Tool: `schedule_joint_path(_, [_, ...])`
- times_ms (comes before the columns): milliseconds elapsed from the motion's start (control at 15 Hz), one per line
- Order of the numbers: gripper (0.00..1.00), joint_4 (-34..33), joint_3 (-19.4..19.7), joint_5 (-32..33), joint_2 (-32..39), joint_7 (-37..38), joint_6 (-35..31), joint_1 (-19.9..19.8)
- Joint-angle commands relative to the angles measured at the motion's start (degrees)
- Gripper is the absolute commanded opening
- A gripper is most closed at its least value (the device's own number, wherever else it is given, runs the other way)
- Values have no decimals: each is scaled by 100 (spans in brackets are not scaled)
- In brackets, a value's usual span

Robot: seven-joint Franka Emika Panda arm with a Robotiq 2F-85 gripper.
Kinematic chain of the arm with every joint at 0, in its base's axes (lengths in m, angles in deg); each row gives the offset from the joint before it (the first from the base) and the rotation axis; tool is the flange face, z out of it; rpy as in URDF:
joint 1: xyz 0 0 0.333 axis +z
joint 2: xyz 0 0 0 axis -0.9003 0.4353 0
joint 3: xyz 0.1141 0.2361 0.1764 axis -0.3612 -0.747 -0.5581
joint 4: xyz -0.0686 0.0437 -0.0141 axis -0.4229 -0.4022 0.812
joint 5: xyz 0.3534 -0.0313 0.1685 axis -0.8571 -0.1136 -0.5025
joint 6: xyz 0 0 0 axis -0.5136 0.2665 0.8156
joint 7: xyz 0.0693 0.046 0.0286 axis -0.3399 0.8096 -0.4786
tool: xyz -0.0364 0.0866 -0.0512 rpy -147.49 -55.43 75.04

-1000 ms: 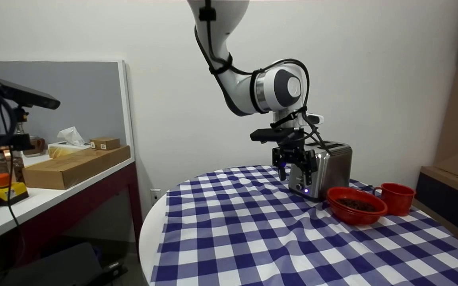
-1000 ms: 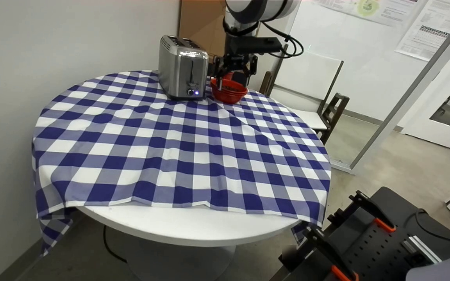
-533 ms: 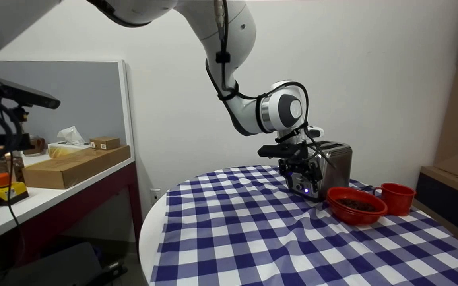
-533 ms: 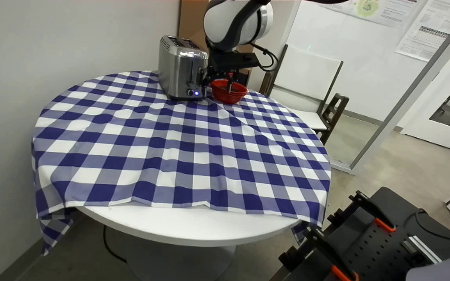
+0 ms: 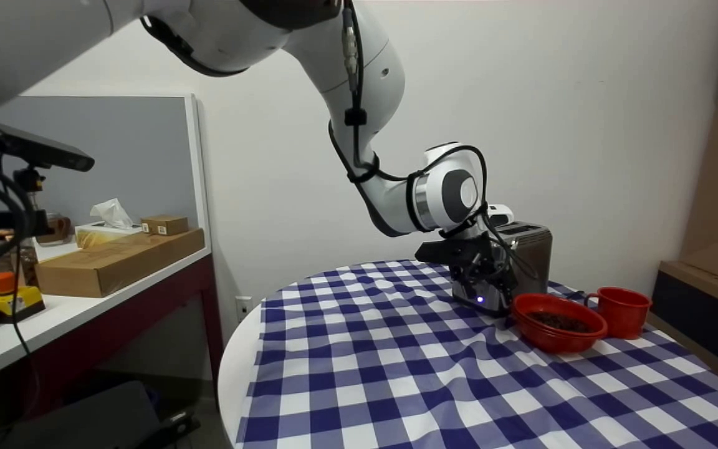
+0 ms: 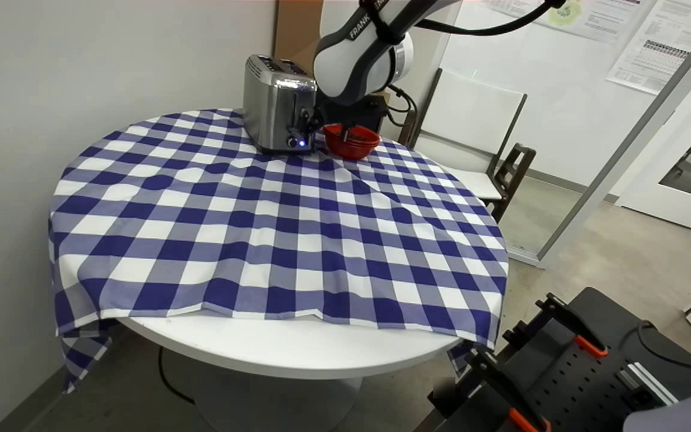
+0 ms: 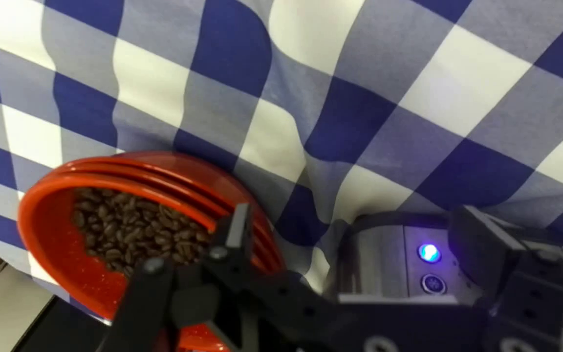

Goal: Turn off the toaster

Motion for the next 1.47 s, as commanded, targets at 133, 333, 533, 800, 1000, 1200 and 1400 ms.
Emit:
schedule_joint_path(133, [100,82,245,-77,116,80,-587,162])
schedule_joint_path(333, [100,53,222,-153,167,27,-563,108])
schedule_joint_path(533, [100,3,232,-186,236,43,-578,96])
schedule_joint_path(800, [100,-65,230,-227,316,62,-624,93])
schedule_joint_path(1000, [100,-122,244,-224,402,65,-590,112])
schedule_joint_path(1200, [100,-178,285,-211,527,81,-548,147])
schedule_joint_path(1400, [100,-242,305,-227,625,95,-548,153])
